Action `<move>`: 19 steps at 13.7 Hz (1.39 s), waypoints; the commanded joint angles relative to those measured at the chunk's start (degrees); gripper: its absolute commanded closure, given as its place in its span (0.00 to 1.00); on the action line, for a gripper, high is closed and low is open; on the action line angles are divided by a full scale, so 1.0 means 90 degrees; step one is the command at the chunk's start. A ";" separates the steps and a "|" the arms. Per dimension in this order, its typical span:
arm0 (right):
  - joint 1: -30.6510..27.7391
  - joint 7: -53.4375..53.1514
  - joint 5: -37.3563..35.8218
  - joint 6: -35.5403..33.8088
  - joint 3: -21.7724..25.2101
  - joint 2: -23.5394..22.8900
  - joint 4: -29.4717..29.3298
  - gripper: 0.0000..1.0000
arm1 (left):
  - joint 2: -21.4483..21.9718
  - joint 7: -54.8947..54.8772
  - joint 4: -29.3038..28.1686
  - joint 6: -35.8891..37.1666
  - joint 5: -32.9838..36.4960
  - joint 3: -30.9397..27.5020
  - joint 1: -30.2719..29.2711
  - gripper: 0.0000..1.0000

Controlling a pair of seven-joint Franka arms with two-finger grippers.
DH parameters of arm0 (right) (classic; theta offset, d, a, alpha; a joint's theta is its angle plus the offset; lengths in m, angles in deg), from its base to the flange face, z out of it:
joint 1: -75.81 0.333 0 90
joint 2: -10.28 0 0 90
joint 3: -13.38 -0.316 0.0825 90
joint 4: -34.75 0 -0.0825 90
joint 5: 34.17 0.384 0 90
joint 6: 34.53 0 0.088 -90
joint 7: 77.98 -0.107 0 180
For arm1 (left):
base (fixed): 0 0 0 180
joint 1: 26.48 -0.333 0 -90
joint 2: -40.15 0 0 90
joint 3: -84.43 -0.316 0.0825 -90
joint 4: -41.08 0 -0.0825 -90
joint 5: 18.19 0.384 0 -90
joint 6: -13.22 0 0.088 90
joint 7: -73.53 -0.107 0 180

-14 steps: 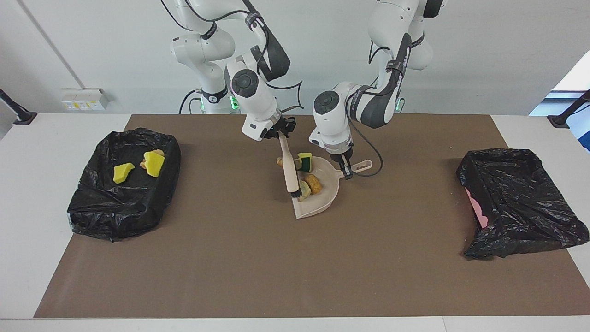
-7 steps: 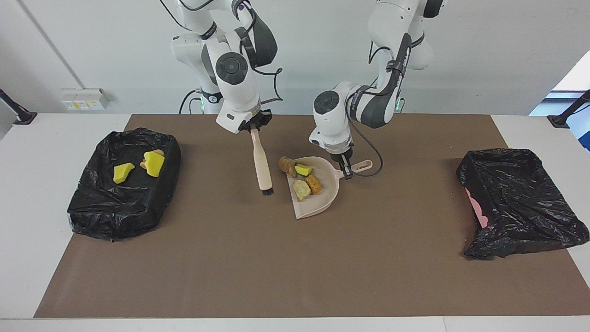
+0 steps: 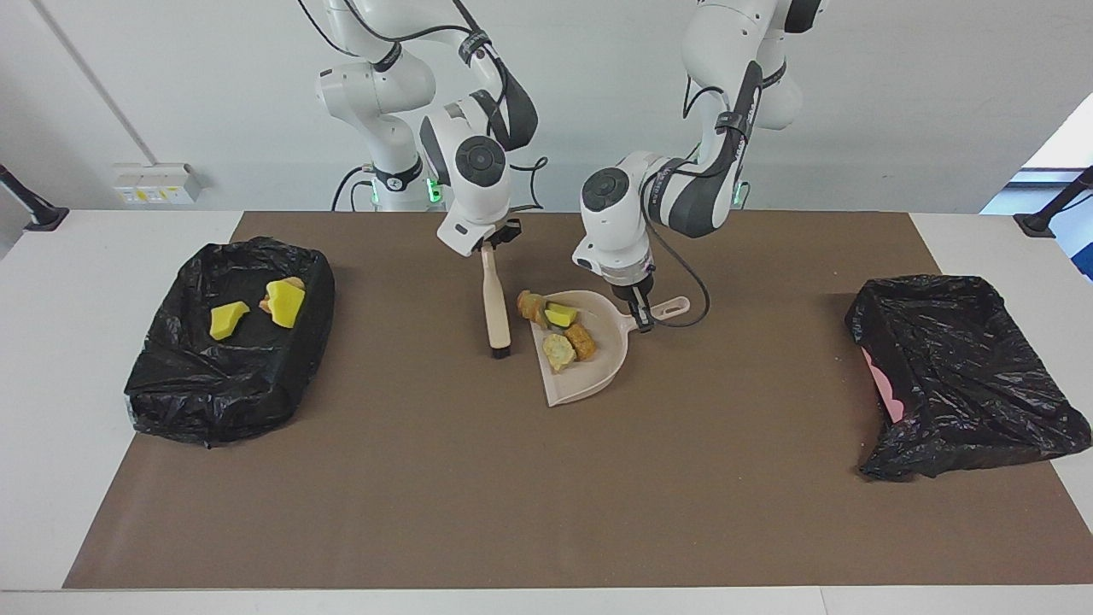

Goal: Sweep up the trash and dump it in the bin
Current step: 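Sweep the crusts and yellow pieces with the right gripper into the dustpan, then carry the loaded dustpan with the left gripper over the farther-left bin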

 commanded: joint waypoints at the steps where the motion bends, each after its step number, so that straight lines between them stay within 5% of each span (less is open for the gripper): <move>1: 0.0118 -0.0084 0.1007 0.0406 -0.0006 0.0160 0.0122 1.00 | 0.0175 0.0091 -0.0274 -0.0240 0.0072 -0.0040 0.0006 1.00; 5: 0.0002 -0.0085 0.1051 0.0096 0.0013 0.0032 -0.0415 1.00 | 0.0175 0.0091 -0.0274 -0.0240 0.0072 -0.0040 0.0006 1.00; 8: 0.0021 -0.0103 0.0077 -0.0451 0.0023 0.0110 -0.0474 1.00 | 0.0165 0.0091 -0.0264 -0.0240 0.0072 -0.0040 -0.0014 1.00; 13: 0.0069 -0.1146 -0.0112 -0.1418 0.0013 0.0880 -0.0484 1.00 | 0.0184 -0.0064 -0.0176 -0.0250 0.0072 -0.0050 -0.0169 1.00; 19: 0.0779 -0.1870 0.0620 -0.0641 -0.0026 0.1224 0.0139 1.00 | 0.0662 -0.1323 -0.0098 -0.0133 0.0072 -0.0050 -0.1018 1.00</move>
